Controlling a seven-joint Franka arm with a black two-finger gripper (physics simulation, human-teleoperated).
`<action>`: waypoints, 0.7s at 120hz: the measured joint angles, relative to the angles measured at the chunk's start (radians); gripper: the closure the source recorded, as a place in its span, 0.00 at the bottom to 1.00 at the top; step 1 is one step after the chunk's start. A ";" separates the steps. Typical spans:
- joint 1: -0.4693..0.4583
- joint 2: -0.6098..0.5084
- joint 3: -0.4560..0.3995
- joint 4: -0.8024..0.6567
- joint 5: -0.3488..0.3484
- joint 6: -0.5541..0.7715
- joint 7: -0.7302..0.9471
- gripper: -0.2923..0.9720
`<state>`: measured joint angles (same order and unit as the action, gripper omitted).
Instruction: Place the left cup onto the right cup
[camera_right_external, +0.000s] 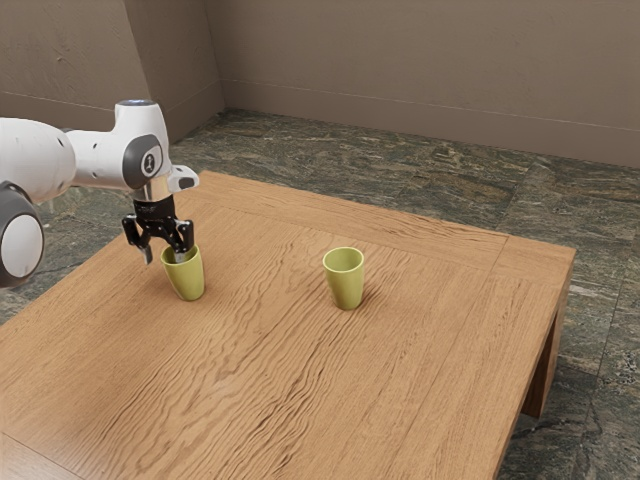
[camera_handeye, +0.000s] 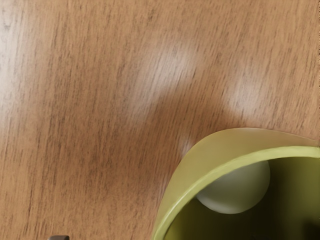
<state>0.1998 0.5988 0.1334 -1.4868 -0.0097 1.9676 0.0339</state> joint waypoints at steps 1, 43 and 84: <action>0.000 0.000 0.000 0.000 0.000 0.000 0.000 0.43; -0.003 -0.001 0.000 0.002 -0.001 -0.001 0.001 0.54; -0.005 -0.001 0.001 0.007 0.000 -0.001 0.002 0.59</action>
<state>0.1949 0.5978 0.1349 -1.4796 -0.0094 1.9665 0.0358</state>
